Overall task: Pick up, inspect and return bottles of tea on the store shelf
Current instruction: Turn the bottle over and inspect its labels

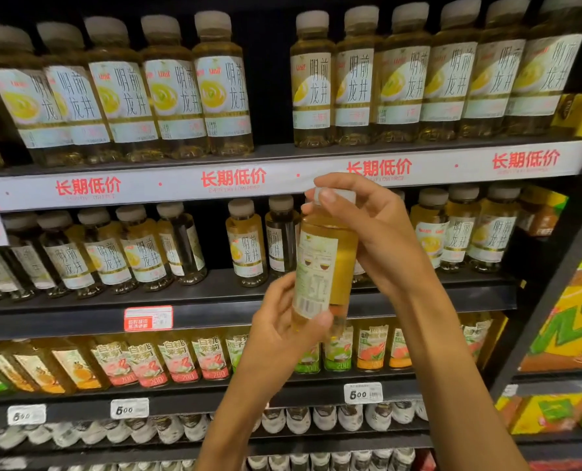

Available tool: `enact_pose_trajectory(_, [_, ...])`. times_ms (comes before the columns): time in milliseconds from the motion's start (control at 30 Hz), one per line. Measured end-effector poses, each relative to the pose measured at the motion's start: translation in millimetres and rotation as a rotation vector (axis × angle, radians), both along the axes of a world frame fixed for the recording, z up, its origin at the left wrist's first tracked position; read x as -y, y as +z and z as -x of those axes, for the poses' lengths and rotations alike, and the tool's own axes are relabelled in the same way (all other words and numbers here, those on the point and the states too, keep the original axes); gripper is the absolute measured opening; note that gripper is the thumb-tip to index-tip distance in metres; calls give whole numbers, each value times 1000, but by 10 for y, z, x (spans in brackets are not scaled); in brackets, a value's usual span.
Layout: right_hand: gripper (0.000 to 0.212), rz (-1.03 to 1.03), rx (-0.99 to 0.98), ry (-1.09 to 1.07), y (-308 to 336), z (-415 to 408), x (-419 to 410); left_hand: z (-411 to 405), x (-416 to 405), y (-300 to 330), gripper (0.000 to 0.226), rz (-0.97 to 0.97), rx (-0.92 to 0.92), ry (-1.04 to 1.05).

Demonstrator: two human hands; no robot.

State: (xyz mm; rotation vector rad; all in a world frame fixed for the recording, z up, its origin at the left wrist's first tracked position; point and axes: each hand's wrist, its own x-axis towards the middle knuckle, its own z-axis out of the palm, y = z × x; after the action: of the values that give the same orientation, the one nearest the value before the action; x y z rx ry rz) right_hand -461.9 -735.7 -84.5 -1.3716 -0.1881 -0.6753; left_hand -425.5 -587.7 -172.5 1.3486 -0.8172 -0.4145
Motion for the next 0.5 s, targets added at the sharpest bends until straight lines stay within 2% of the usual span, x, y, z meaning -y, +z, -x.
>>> enact_pose_trajectory(67, [26, 19, 3, -28, -12, -11, -15, 4, 57, 11, 69, -21, 79, 64])
enact_pose_trajectory(167, [27, 75, -18, 33, -34, -26, -25, 9, 104, -37, 61, -27, 88, 132])
enact_pose_trajectory(233, [30, 105, -37, 114, -39, -29, -6, 1, 63, -58, 53, -39, 28, 68])
enact_pose_trajectory(333, [34, 42, -86, 218, -41, -62, 4, -42, 1, -89, 80, -2, -181, -94])
enact_pose_trajectory(400, [35, 3, -97, 271, -39, -98, -20, -66, 9, -88, 94, 3, -238, -148])
enact_pose_trajectory(500, [30, 47, -67, 234, -26, -132, -48, -89, 54, -84, 93, 23, -266, -123])
